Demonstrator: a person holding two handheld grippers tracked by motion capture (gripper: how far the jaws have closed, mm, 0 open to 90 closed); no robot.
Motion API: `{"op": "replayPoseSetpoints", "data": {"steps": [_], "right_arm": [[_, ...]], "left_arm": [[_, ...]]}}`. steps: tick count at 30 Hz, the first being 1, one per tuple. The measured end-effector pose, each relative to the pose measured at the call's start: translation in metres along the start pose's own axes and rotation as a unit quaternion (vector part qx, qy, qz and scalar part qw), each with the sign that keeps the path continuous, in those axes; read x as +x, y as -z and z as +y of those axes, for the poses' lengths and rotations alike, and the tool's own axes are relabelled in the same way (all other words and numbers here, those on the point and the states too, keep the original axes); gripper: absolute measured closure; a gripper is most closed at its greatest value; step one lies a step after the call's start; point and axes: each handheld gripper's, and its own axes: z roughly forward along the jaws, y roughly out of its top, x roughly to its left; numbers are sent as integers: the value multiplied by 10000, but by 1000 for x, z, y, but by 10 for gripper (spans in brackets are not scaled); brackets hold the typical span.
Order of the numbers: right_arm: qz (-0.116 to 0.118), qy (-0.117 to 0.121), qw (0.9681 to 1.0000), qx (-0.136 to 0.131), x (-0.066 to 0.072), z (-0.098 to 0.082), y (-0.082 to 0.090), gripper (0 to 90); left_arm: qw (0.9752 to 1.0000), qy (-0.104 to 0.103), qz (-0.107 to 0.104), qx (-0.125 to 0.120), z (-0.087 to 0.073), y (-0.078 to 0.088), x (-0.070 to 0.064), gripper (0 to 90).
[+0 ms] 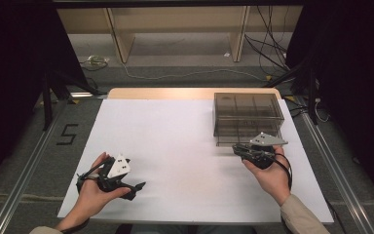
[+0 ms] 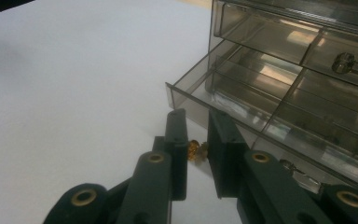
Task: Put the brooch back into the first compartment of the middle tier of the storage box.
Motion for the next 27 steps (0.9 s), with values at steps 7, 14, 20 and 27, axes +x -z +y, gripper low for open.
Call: {"op": "replayPoseSetpoints", "data": {"steps": [7,14,20,27], "right_arm": [[-13,-1,10000,-14,-1,1,0,793],[-21,-29,10000,-41,-2,2,-1,793],[-35,-14,10000,-43,-2,2,-1,793],[-46,-23,10000,-54,-3,2,-2,793]], "left_arm": [[10000,0,0,6,0,0,0,73],[10000,-6,1,5,0,0,0,73],[10000,-4,3,4,0,0,0,74],[10000,-3,-6,9,0,-1,0,74]]}}
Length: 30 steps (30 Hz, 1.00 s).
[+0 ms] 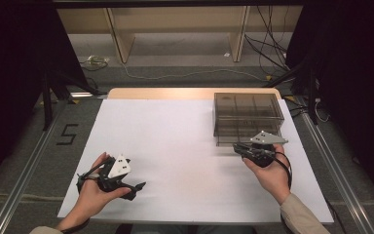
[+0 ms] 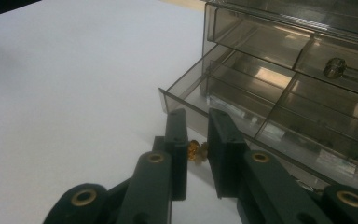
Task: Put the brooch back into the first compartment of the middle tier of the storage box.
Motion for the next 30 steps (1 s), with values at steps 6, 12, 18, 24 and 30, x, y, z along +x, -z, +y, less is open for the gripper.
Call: {"op": "replayPoseSetpoints", "data": {"steps": [6,12,18,24,30], "right_arm": [[-15,-28,10000,2,-1,1,0,793],[-35,-47,10000,2,-1,1,0,794],[-34,-65,10000,-19,-3,2,0,793],[-40,-61,10000,-29,-2,4,-2,794],[-48,-77,9999,-47,-3,5,-3,793]], "left_arm": [[10000,14,-4,-4,0,-1,0,75],[10000,13,-1,-8,0,-1,0,75],[10000,11,-10,-10,0,-1,0,75],[10000,2,-4,1,0,-1,0,75],[10000,9,-9,-11,0,-1,0,75]]}}
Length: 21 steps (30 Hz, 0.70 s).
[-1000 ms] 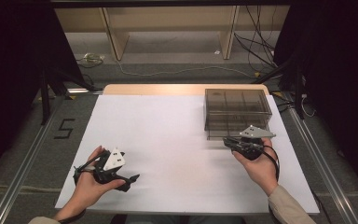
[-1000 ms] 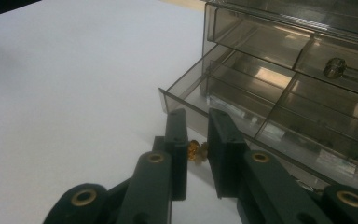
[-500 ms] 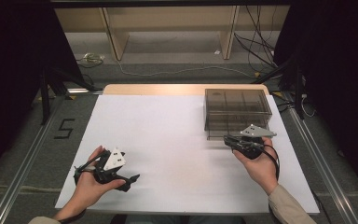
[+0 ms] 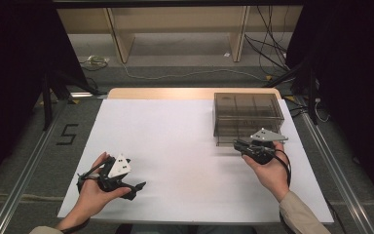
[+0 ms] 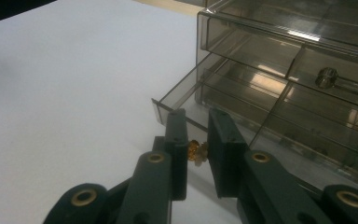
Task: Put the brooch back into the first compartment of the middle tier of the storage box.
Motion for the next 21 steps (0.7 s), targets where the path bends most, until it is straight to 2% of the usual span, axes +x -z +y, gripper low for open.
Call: {"op": "replayPoseSetpoints", "data": {"steps": [21], "right_arm": [[-11,-29,10000,-25,-3,4,-3,793]], "left_arm": [[10000,8,-1,-6,1,0,0,76]]}}
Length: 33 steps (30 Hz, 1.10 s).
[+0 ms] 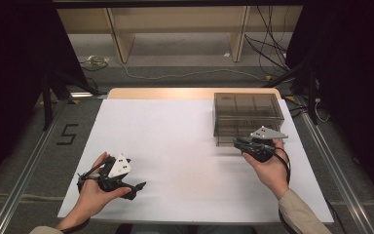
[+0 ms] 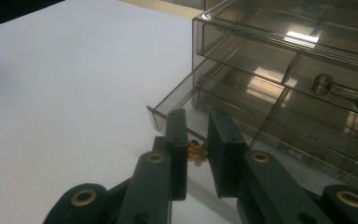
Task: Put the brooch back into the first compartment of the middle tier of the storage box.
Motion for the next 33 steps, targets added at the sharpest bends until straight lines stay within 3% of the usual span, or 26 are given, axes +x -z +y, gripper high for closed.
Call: {"op": "replayPoseSetpoints", "data": {"steps": [33], "right_arm": [[-51,16,10000,11,-2,4,-3,794]], "left_arm": [[10000,-3,7,0,0,0,0,76]]}}
